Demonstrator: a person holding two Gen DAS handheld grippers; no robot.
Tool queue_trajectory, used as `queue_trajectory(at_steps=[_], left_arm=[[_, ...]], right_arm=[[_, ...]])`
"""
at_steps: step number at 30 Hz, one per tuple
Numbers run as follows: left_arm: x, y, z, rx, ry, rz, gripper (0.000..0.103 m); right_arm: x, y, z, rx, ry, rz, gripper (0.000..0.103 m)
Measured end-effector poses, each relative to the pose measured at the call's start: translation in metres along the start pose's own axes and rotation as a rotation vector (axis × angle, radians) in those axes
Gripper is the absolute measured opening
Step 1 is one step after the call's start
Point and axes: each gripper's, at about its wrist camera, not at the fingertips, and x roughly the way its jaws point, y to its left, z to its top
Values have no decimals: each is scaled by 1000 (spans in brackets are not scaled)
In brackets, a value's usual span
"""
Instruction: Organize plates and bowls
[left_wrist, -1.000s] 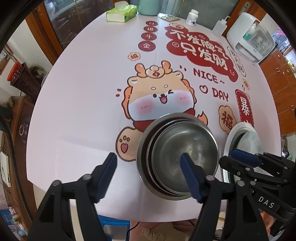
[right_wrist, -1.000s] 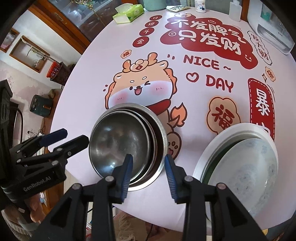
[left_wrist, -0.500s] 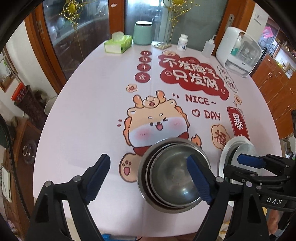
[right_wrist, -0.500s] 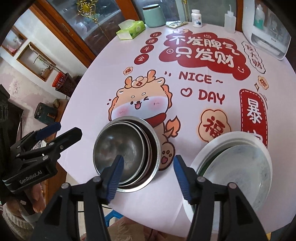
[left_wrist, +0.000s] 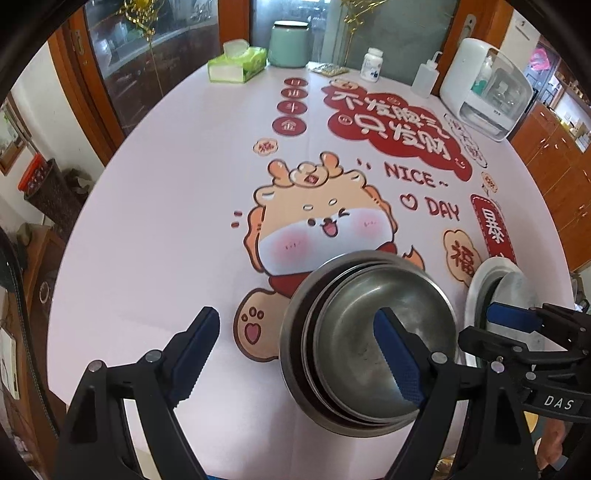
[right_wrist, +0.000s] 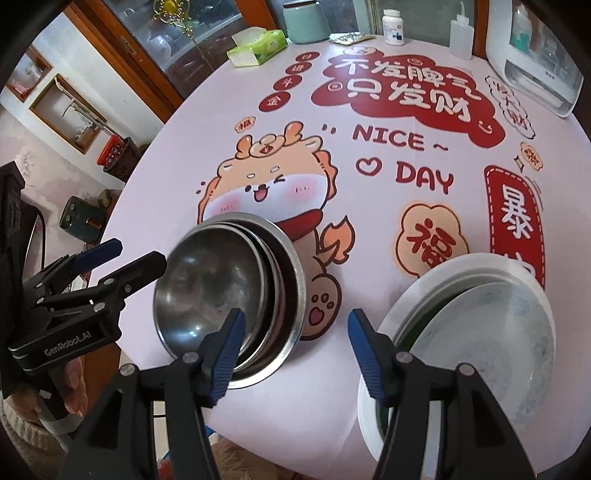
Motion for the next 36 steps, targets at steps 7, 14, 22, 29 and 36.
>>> queue_trajectory(at_steps=[7, 14, 22, 29, 36], left_arm=[[19, 2, -4, -12, 48, -17, 84], [32, 12, -6, -46, 92, -45, 84], [43, 24, -9, -85, 162, -110, 82], [50, 28, -14, -96, 222, -165, 61], [55, 26, -13, -113, 254, -235, 45]], right_arm=[[12, -1, 3, -1, 16, 18, 58], [24, -4, 5, 20, 42, 51, 58], [31, -6, 5, 56, 79, 98, 58], [34, -4, 6, 68, 99, 118, 57], [39, -2, 6, 76, 123, 133, 43]])
